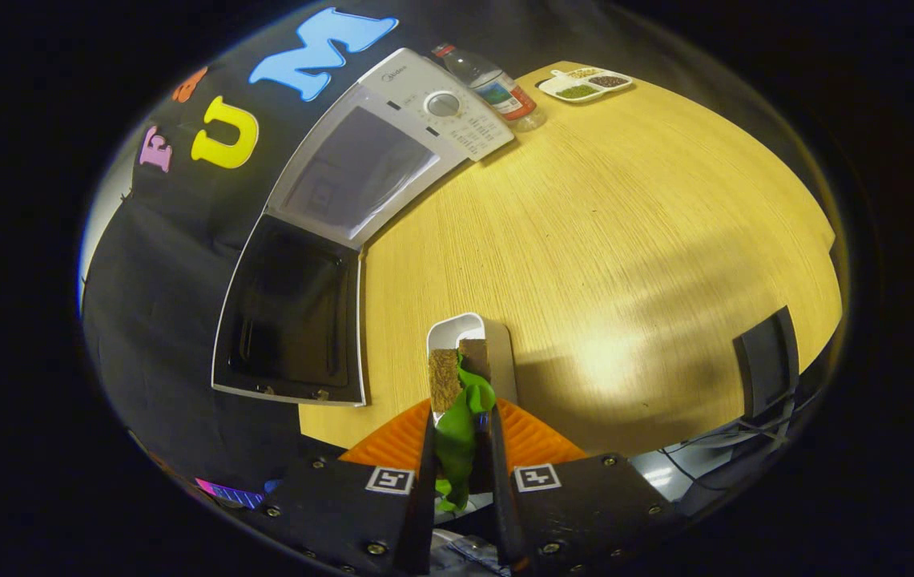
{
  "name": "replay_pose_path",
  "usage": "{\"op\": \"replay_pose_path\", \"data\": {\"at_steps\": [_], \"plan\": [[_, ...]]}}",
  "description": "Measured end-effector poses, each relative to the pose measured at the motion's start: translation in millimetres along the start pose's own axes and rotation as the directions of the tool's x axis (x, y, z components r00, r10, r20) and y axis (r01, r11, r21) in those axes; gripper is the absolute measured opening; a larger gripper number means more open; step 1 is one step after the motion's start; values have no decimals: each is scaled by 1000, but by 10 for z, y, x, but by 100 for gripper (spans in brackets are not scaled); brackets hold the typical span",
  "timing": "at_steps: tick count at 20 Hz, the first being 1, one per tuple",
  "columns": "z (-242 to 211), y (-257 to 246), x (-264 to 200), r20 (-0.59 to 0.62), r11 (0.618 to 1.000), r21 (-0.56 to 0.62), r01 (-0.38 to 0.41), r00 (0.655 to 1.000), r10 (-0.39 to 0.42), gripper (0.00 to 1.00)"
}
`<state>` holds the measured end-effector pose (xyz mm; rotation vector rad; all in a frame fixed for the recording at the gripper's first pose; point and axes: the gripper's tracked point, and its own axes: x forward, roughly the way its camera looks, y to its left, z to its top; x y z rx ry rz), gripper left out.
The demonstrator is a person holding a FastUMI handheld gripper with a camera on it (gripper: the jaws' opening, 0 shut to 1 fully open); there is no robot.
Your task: Open the microwave, put the food inside, and close the microwave door.
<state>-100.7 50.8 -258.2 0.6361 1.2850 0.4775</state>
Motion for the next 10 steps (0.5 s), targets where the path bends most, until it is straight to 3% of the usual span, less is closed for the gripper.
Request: {"op": "replay_pose_path", "data": {"at_steps": [10], "plan": [[210, 432, -304, 136, 999, -31, -27, 990, 31, 31]]}}
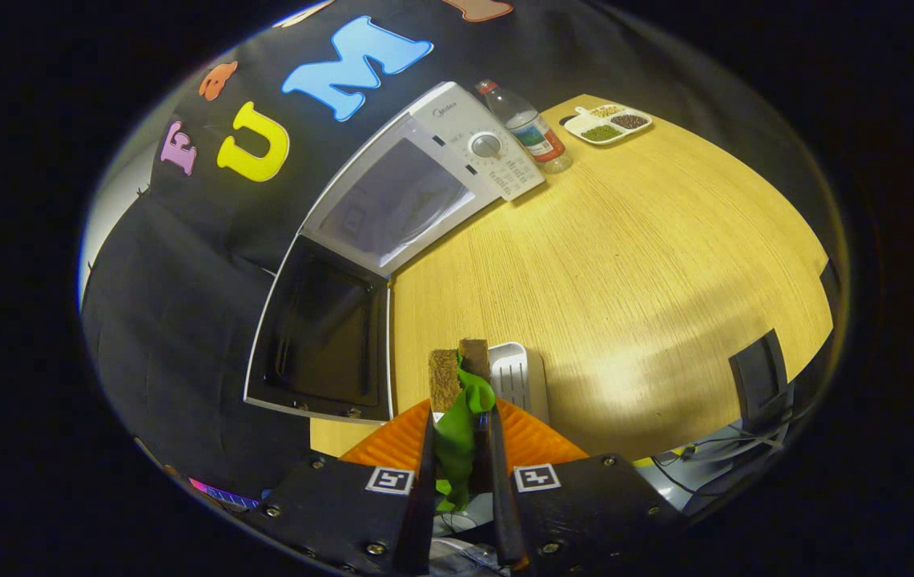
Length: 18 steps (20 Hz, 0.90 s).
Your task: Open the microwave, put the food inside, and close the microwave door.
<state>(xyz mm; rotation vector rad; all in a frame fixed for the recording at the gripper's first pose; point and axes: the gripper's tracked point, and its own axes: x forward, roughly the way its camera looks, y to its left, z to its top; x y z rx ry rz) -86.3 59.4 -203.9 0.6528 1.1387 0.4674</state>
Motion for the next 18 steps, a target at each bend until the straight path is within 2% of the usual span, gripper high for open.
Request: {"op": "replay_pose_path", "data": {"at_steps": [7, 15, 18], "plan": [[-8, 322, -126, 90, 1000, -21, -3, 996, 5, 31], [-55, 719, -22, 168, 998, -47, -30, 985, 37, 31], [90, 822, 69, 188, 997, -62, -39, 981, 51, 31]]}}
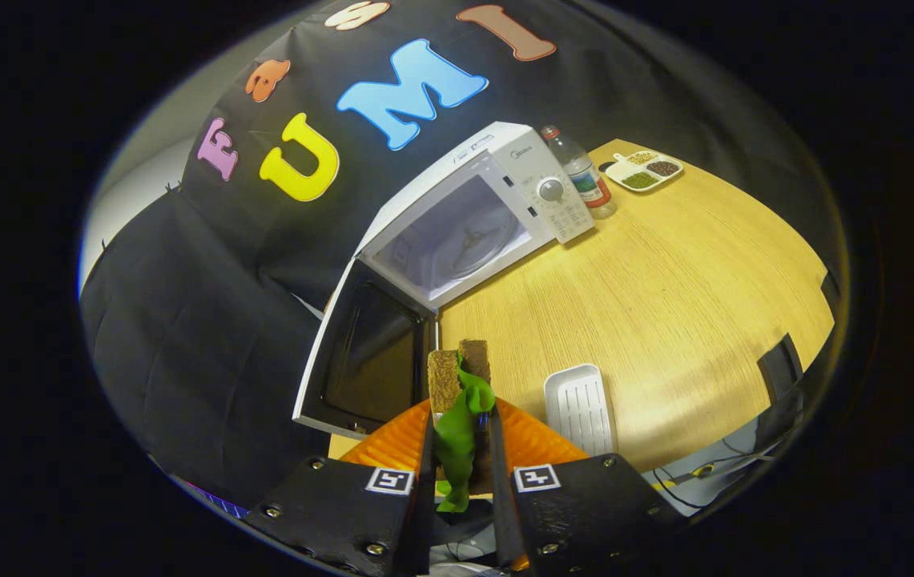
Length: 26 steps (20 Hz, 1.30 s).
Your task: Open the microwave, put the food inside, and close the microwave door.
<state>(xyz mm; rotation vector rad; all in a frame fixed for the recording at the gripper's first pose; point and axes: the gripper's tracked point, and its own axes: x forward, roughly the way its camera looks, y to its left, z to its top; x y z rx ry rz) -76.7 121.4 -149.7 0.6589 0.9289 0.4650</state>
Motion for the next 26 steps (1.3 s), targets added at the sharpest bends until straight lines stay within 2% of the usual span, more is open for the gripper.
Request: {"op": "replay_pose_path", "data": {"at_steps": [6, 12, 26], "plan": [[520, 170, 429, 84, 999, -35, -28, 996, 31, 31], [900, 263, 923, 91, 997, -44, -66, 993, 69, 31], [1471, 33, 2316, 166, 993, 64, -100, 982, 89, 31]]}}
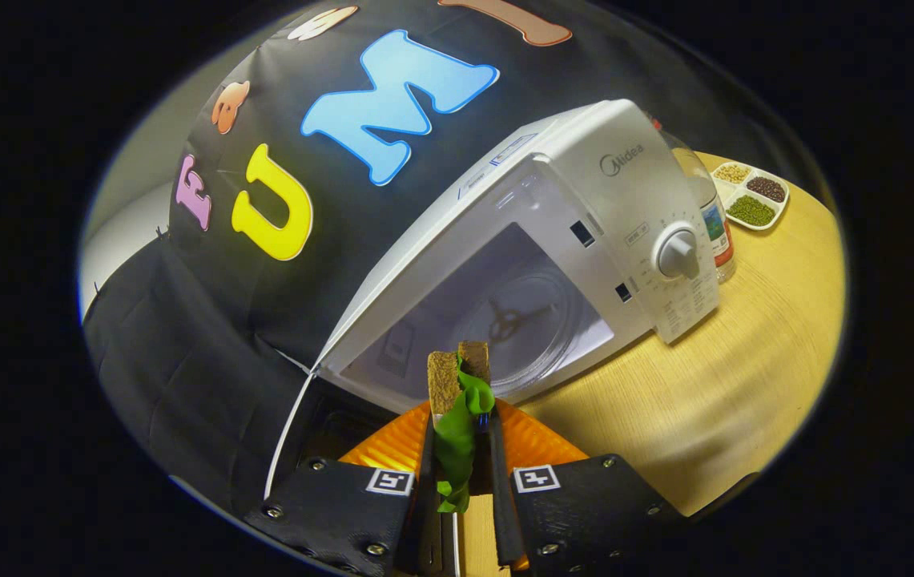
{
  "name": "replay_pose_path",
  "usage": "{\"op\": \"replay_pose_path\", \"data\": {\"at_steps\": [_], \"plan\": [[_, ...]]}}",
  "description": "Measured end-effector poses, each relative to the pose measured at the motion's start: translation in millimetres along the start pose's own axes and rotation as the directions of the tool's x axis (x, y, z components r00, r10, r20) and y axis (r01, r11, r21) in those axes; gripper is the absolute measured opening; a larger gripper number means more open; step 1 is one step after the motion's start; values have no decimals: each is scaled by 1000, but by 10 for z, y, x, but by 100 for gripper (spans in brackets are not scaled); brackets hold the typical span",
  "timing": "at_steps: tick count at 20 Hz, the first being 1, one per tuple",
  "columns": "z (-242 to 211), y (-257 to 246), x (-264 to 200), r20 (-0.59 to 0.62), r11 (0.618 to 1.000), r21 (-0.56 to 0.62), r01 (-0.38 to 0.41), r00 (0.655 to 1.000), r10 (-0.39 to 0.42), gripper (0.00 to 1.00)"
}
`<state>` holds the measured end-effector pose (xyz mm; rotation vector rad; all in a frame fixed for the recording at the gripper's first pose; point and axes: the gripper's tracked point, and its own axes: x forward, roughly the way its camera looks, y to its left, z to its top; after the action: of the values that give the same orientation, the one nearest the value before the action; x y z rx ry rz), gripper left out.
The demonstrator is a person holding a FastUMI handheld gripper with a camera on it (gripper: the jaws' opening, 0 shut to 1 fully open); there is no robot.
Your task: Open the microwave, put the food inside, and close the microwave door.
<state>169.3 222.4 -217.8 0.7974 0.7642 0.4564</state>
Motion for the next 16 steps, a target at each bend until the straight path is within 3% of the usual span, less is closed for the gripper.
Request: {"op": "replay_pose_path", "data": {"at_steps": [16], "plan": [[179, 103, 1028, 218, 995, 99, -22, 976, 0, 31]]}}
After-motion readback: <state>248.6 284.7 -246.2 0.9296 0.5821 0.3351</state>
